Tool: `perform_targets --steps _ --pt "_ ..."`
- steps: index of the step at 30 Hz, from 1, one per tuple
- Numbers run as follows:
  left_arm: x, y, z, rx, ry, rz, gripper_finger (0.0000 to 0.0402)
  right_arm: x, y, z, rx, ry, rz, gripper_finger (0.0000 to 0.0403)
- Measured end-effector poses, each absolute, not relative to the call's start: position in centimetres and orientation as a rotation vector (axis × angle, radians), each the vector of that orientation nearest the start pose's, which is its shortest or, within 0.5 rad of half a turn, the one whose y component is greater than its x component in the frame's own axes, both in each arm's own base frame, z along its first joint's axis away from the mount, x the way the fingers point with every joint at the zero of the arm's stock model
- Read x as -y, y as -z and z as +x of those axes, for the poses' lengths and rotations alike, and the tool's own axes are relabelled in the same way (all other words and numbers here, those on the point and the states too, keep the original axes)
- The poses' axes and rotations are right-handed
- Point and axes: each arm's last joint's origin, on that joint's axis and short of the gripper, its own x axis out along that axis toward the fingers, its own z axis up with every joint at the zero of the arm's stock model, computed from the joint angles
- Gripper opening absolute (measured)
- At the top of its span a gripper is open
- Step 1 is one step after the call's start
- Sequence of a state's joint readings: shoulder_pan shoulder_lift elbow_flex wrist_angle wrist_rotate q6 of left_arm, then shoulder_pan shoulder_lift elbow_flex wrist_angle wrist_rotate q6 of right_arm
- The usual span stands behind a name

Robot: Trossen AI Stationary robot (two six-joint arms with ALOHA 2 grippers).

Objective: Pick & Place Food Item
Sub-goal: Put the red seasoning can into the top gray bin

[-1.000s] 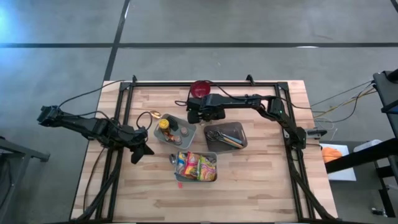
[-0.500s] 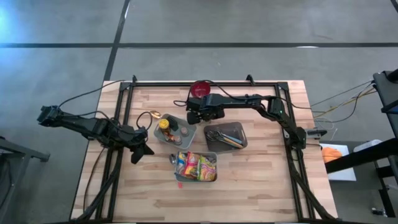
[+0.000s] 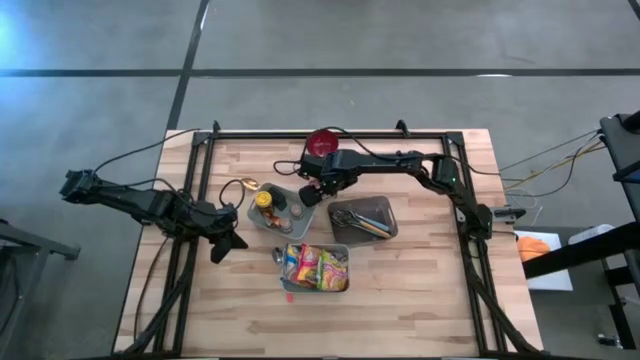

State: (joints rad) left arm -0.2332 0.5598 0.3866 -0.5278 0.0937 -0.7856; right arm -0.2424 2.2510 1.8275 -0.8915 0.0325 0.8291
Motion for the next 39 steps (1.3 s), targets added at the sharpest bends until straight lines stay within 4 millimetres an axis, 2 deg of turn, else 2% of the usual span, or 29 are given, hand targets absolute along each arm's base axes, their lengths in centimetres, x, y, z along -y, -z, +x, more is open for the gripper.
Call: perform_targets --steps 10,18,30,39 --pt "3.1 -19.8 11.8 -0.785 0.023 -0.694 0.0001 11.2 -21.3 44.1 -1.031 0.672 0.644 0.0274" --pt "3.1 -19.8 11.8 -0.785 0.023 -0.694 0.0001 9.6 -24.5 43.4 -1.01 0.571 0.521 0.0274" --pt "3.1 -19.8 11.8 -0.786 0.023 -0.695 0.0001 4.6 -29.1 42.2 -0.964 0.355 0.246 0.0274" --pt "3.1 -19.8 11.8 -0.786 0.023 -0.695 0.0001 1.2 -31.7 41.1 -0.907 0.28 0.217 0.0274"
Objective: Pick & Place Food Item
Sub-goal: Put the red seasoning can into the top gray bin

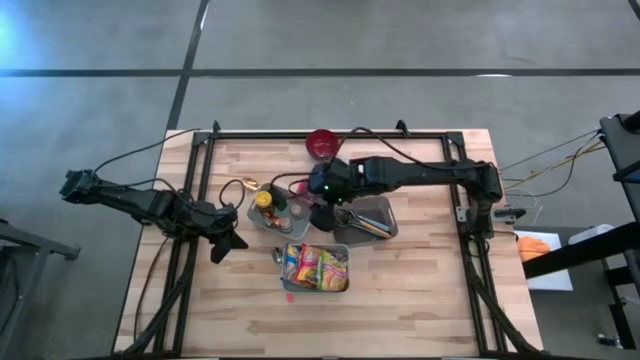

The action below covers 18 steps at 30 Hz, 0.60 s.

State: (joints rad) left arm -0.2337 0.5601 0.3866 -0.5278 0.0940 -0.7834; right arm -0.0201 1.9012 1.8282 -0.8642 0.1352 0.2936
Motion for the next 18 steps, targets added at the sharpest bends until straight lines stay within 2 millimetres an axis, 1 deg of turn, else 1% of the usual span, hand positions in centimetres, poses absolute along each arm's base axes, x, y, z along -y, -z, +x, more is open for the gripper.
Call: perform_targets --steps 4,12,15,18 --pt "3.1 -19.8 11.8 -0.786 0.023 -0.695 0.0001 0.4 -32.4 40.8 -0.89 0.271 0.224 0.0274" --pt "3.1 -19.9 11.9 -0.768 0.014 -0.698 0.0001 -1.0 -32.4 40.8 -0.888 0.26 0.247 0.0274" --pt "3.1 -20.2 12.1 -0.736 -0.019 -0.801 0.0001 -1.9 -32.6 40.6 -0.885 0.253 0.258 0.0274" --pt "2.9 -20.8 12.9 -0.605 -0.094 -0.877 0.0001 -3.2 -32.8 40.4 -0.877 0.241 0.249 0.0274"
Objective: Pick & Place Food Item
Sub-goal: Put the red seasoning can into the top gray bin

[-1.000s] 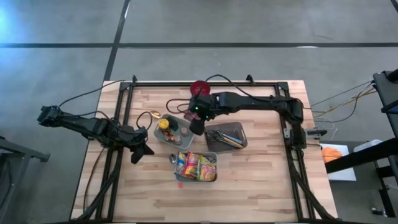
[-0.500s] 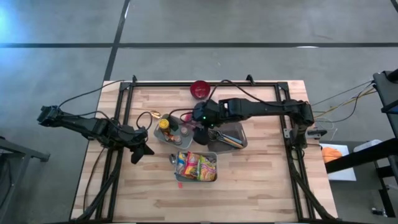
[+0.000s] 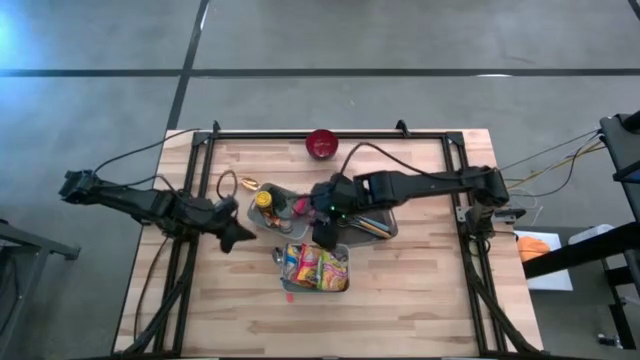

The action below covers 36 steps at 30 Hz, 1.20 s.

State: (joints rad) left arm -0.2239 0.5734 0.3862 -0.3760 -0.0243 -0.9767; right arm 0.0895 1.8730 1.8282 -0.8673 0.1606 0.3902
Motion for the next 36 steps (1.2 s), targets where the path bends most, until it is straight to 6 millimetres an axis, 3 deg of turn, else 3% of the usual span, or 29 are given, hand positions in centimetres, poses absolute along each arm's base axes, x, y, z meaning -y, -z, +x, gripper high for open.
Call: perform_targets --steps 8,14,24,28,36 --pt "1.8 -22.8 15.5 -0.302 -0.112 -1.135 0.0001 -5.5 -32.8 40.0 -0.888 0.206 0.14 0.0274" --pt "1.2 -22.7 16.5 -0.285 -0.167 -1.367 0.0001 -5.7 -32.9 39.8 -0.889 0.205 0.135 0.0274" --pt "1.4 -21.5 17.5 -0.359 -0.201 -1.497 0.0008 -5.7 -33.1 39.7 -0.88 0.221 0.124 0.0274" --pt "1.5 -21.7 18.0 -0.342 -0.155 -1.497 0.006 -5.8 -33.1 39.7 -0.88 0.218 0.126 0.0274" --pt "1.6 -22.6 19.2 -0.315 -0.131 -1.504 0.023 -6.1 -33.1 39.7 -0.888 0.184 0.135 0.0274"
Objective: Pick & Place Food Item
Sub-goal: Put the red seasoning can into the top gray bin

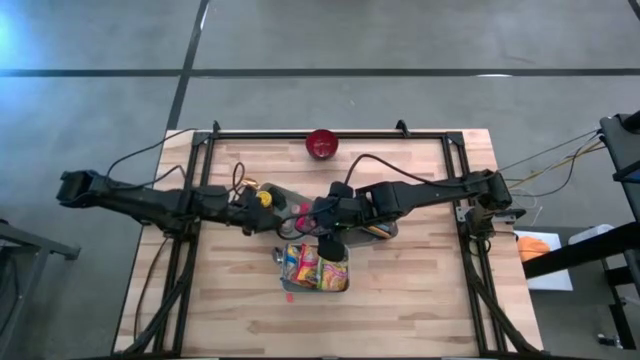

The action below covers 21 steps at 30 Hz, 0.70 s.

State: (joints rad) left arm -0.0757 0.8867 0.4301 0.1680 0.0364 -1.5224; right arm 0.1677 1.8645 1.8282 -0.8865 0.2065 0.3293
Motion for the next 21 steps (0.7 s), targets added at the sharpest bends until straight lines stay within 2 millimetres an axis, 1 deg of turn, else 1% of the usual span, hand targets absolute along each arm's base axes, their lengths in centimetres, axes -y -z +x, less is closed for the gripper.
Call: perform_targets --steps 4,8,11,14,21 --pt "1.6 -23.8 20.3 -0.306 -0.121 -1.495 0.0295 -6.1 -33.1 39.7 -0.889 0.182 0.136 0.0274" --pt "1.7 -25.4 21.7 -0.287 -0.094 -1.433 0.0332 -6.1 -33.1 39.7 -0.891 0.184 0.143 0.0274" --pt "1.8 -26.5 22.6 -0.277 -0.079 -1.398 0.0345 -6.1 -32.9 39.5 -0.913 0.187 0.14 0.0274" --pt "1.9 -27.1 23.5 -0.275 -0.077 -1.389 0.0347 -6.1 -32.9 39.4 -0.917 0.189 0.14 0.0274" --pt "2.1 -26.5 25.5 -0.337 -0.111 -1.431 0.0348 -6.1 -32.9 39.5 -0.911 0.188 0.142 0.0274"
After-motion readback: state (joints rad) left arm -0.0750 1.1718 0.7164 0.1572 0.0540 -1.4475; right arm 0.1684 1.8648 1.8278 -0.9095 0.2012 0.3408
